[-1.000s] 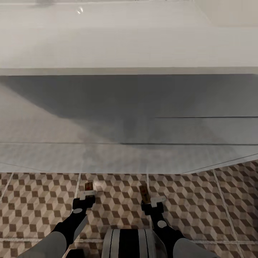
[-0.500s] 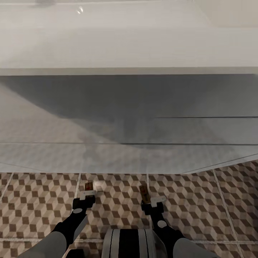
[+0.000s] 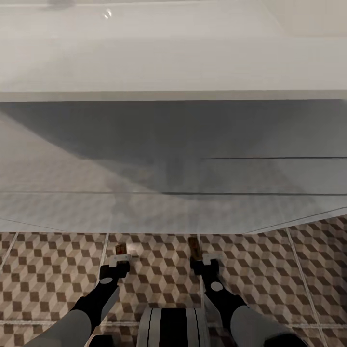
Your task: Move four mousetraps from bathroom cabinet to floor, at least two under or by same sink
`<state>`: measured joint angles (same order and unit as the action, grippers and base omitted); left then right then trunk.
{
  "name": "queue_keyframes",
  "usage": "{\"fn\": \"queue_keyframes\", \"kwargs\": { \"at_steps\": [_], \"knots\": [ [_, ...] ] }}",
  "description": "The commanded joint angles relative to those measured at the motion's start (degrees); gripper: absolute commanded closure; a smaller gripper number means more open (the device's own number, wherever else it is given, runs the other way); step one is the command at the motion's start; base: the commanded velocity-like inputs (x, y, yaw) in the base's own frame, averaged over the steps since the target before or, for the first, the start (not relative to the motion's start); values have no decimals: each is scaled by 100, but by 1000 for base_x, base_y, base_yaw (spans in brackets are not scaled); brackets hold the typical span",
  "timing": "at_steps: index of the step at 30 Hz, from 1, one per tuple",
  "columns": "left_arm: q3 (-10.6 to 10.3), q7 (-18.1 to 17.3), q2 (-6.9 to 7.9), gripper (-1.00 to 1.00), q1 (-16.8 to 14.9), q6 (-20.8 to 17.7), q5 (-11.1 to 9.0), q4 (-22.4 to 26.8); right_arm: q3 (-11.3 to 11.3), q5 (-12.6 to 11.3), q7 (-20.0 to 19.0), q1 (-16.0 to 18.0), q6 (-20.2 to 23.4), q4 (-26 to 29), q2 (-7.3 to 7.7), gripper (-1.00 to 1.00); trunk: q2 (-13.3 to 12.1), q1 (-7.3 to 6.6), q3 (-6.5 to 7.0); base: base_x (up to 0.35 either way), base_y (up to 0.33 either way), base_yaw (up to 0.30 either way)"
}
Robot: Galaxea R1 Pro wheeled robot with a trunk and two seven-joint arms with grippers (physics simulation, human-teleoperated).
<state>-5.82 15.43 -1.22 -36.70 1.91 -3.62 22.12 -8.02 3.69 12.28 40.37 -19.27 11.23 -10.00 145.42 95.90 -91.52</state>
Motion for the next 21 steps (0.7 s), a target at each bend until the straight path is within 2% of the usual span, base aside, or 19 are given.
{"fn": "queue_keyframes", "kwargs": {
  "at_steps": [1, 9, 14, 17, 21],
  "knots": [
    [-86, 50, 1, 100, -2, 7, -75, -12, -38, -4, 82, 24, -1, -7, 0, 100, 1, 0, -3, 0, 0, 0],
    [-92, -12, 21, 100, -26, -73, -95, -156, -34, -64, 82, 138, 7, -66, 0, 100, 1, 0, -3, 0, 0, 0],
    [-94, -24, 44, 100, -50, -260, -100, -204, -33, -76, 82, 176, 9, -116, 0, 100, 1, 0, -3, 0, 0, 0],
    [-95, -27, 50, 100, -118, -375, -102, -236, -32, -78, 82, 182, 5, -158, 0, 100, 1, 0, -3, 0, 0, 0],
    [-95, -29, 78, 100, -371, -446, -104, -348, -20, -79, 82, 182, 3, -191, 0, 100, 1, 0, -3, 0, 0, 0]
  ]
}}
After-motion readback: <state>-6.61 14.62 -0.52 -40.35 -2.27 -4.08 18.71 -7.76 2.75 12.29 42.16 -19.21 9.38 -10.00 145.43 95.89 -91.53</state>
